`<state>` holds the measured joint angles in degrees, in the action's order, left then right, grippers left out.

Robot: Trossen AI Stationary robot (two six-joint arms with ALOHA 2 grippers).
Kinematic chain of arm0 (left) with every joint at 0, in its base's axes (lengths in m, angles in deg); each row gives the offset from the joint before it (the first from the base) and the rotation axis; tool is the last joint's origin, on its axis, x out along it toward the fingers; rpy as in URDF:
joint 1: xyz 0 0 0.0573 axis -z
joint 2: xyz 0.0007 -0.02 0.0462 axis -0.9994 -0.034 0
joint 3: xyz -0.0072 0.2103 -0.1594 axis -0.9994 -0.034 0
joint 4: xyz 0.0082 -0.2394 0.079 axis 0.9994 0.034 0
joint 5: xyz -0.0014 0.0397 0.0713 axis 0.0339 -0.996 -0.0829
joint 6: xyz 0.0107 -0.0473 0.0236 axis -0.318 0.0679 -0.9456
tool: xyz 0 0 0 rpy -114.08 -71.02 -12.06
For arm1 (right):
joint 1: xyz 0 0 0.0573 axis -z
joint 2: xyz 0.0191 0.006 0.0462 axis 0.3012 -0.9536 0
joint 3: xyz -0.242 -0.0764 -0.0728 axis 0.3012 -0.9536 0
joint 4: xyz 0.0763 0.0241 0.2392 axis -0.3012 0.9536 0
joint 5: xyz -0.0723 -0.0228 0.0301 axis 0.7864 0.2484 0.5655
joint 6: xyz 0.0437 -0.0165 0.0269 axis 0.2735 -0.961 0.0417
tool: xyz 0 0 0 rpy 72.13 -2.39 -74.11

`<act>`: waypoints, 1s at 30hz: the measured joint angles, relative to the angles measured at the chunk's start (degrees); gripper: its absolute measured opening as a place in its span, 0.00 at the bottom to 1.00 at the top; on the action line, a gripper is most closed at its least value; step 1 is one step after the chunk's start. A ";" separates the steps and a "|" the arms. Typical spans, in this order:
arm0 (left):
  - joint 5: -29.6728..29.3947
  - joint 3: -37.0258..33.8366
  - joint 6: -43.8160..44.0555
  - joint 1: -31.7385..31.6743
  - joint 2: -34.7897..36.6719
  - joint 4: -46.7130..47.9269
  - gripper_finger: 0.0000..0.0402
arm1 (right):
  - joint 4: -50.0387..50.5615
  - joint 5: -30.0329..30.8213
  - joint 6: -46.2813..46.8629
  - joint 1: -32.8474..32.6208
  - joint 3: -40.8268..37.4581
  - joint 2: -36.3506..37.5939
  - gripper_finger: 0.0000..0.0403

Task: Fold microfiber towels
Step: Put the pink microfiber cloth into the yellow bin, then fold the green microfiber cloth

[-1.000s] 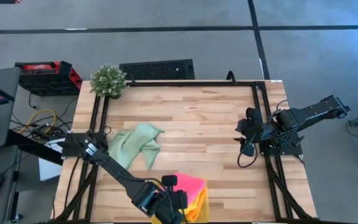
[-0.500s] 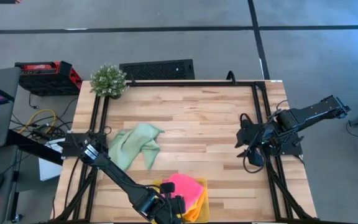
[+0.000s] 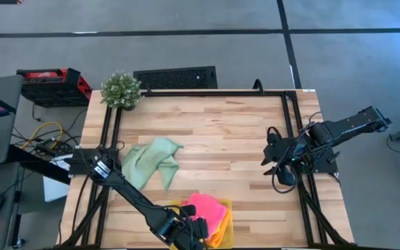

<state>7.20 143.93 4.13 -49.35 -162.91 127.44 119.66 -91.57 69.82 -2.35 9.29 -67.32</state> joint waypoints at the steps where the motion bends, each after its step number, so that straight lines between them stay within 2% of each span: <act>1: 0.03 0.03 0.00 0.00 0.01 -0.09 0.15 | 0.01 0.00 0.00 0.00 0.00 0.00 0.52; 6: 0.09 0.03 -0.88 -0.27 0.01 0.25 0.26 | 0.02 0.02 -0.02 0.00 0.00 0.00 0.51; 11: 1.44 0.68 -2.33 -0.91 0.05 1.74 0.31 | 0.02 0.02 -0.06 0.00 0.00 0.00 0.51; 20: -2.83 10.96 3.74 -2.86 0.25 32.03 0.32 | 0.05 1.83 -0.14 0.02 0.00 0.00 0.51; 24: -7.84 12.79 5.73 -4.47 0.31 43.11 0.32 | 0.05 1.84 -0.39 0.00 0.00 0.00 0.51; 30: -10.18 11.49 4.58 -8.67 0.12 43.14 0.32 | -0.04 1.90 -1.55 0.00 0.00 -0.11 0.51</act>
<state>-2.98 155.42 8.71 -58.02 -162.79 170.57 119.61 -89.67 68.27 -2.35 9.29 -67.43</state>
